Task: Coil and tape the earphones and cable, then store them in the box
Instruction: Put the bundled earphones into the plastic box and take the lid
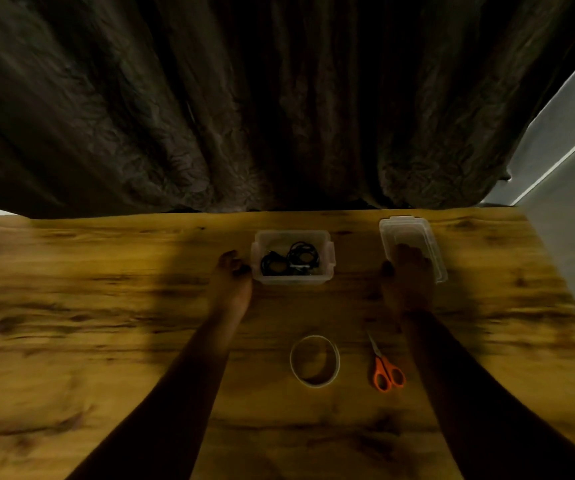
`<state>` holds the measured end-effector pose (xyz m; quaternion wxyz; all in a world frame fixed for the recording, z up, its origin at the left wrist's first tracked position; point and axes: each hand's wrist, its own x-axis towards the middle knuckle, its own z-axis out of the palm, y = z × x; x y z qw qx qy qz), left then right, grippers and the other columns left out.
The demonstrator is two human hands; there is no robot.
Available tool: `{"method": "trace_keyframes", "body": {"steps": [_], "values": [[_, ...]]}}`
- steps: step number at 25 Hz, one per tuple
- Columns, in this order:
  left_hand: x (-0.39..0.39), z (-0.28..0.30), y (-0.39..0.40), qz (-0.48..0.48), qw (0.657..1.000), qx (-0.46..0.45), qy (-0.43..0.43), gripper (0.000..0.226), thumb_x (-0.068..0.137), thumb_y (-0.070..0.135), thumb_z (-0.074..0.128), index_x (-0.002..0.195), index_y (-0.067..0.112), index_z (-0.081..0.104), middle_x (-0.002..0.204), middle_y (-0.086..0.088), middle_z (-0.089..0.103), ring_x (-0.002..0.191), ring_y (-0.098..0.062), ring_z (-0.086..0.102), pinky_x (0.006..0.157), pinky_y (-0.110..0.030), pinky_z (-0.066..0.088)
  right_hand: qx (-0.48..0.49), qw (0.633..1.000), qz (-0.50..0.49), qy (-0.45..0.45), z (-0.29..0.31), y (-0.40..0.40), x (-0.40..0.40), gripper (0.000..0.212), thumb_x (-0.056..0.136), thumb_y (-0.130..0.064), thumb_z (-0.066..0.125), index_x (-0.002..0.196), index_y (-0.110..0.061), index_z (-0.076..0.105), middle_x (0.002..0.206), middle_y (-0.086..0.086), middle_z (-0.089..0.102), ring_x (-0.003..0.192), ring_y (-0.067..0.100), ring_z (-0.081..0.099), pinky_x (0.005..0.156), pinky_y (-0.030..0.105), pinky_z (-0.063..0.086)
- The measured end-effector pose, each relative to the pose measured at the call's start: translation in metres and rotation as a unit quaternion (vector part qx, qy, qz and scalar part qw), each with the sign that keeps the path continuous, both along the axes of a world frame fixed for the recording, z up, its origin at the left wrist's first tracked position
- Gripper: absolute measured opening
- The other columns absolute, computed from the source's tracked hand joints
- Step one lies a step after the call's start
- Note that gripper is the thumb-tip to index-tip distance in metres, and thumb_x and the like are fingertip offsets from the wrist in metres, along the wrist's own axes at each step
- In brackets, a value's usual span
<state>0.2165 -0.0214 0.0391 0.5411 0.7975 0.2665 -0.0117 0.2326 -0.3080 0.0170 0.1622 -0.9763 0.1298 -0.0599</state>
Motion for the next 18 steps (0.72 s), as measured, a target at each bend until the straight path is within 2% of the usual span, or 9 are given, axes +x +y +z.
{"method": "trace_keyframes", "body": {"steps": [2,4,7,9,10,12,14,16,18], "values": [[-0.010,-0.005,0.006,0.020,0.999,0.039,-0.016,0.040,0.093,0.011,0.057,0.133,0.017,0.051,0.116,-0.002,0.063,0.090,-0.021,0.065,0.071,-0.042,0.057,-0.089,0.993,0.007,0.071,-0.005,-0.029,-0.014,0.039,0.089,-0.027,0.058,0.123,-0.006,0.056,0.123,0.022,0.054,0.113,0.046,0.048,0.092,0.054,0.042],[-0.021,-0.012,0.009,0.029,0.997,0.053,-0.038,0.037,0.094,0.013,0.057,0.130,0.018,0.054,0.114,-0.001,0.064,0.083,-0.017,0.064,0.058,-0.030,0.050,-0.124,0.987,0.039,0.095,-0.010,-0.043,-0.025,0.039,0.084,-0.022,0.065,0.120,-0.007,0.060,0.121,0.022,0.054,0.109,0.046,0.049,0.088,0.055,0.042],[-0.030,-0.016,0.008,0.053,0.995,0.052,-0.069,0.031,0.093,0.013,0.058,0.123,0.022,0.056,0.112,-0.005,0.067,0.086,-0.023,0.067,0.059,-0.031,0.052,-0.173,0.978,0.092,0.077,-0.011,-0.047,-0.030,0.037,0.068,-0.011,0.076,0.103,-0.005,0.067,0.102,0.022,0.062,0.089,0.044,0.059,0.075,0.056,0.050],[-0.033,-0.009,0.005,0.051,0.994,0.055,-0.080,0.029,0.093,0.014,0.058,0.121,0.023,0.058,0.112,-0.004,0.067,0.091,-0.026,0.067,0.066,-0.038,0.056,-0.191,0.971,0.128,0.068,-0.007,-0.049,-0.029,0.036,0.063,-0.012,0.079,0.096,-0.007,0.067,0.095,0.019,0.064,0.081,0.041,0.062,0.073,0.055,0.051],[-0.035,-0.003,0.003,0.042,0.993,0.075,-0.083,0.028,0.094,0.014,0.058,0.121,0.022,0.058,0.112,-0.002,0.066,0.093,-0.025,0.067,0.067,-0.037,0.056,-0.187,0.971,0.142,0.051,-0.004,-0.049,-0.029,0.035,0.065,-0.015,0.076,0.098,-0.008,0.066,0.096,0.018,0.064,0.082,0.040,0.062,0.073,0.054,0.051],[-0.039,0.009,-0.002,0.023,0.992,0.095,-0.086,0.027,0.096,0.015,0.057,0.122,0.020,0.058,0.112,0.003,0.063,0.095,-0.020,0.064,0.062,-0.025,0.049,-0.127,0.977,0.161,-0.049,0.006,-0.044,-0.029,0.032,0.080,-0.024,0.057,0.109,-0.009,0.060,0.103,0.020,0.063,0.086,0.041,0.063,0.076,0.051,0.051],[-0.038,0.018,-0.005,0.004,0.994,0.043,-0.102,0.024,0.096,0.015,0.057,0.119,0.024,0.057,0.111,0.007,0.062,0.098,-0.019,0.063,0.062,-0.022,0.045,-0.014,0.970,0.168,-0.176,0.032,-0.024,-0.029,0.025,0.093,-0.025,0.042,0.108,-0.010,0.055,0.099,0.018,0.063,0.086,0.035,0.061,0.075,0.038,0.046],[-0.036,0.030,-0.009,-0.013,0.992,-0.025,-0.126,0.025,0.097,0.017,0.057,0.120,0.026,0.055,0.109,0.011,0.061,0.101,-0.018,0.062,0.070,-0.024,0.048,0.090,0.951,0.173,-0.239,0.072,0.007,-0.033,0.017,0.098,-0.018,0.043,0.101,-0.011,0.058,0.096,0.006,0.058,0.084,0.015,0.053,0.069,0.022,0.036],[-0.027,0.045,-0.009,0.000,0.983,-0.090,-0.158,0.030,0.098,0.022,0.055,0.128,0.022,0.052,0.111,0.017,0.059,0.105,-0.008,0.060,0.082,-0.022,0.048,0.238,0.924,0.191,-0.232,0.111,0.035,-0.038,0.013,0.096,-0.017,0.050,0.105,-0.013,0.059,0.102,-0.001,0.055,0.088,0.004,0.051,0.071,0.012,0.038]]}}
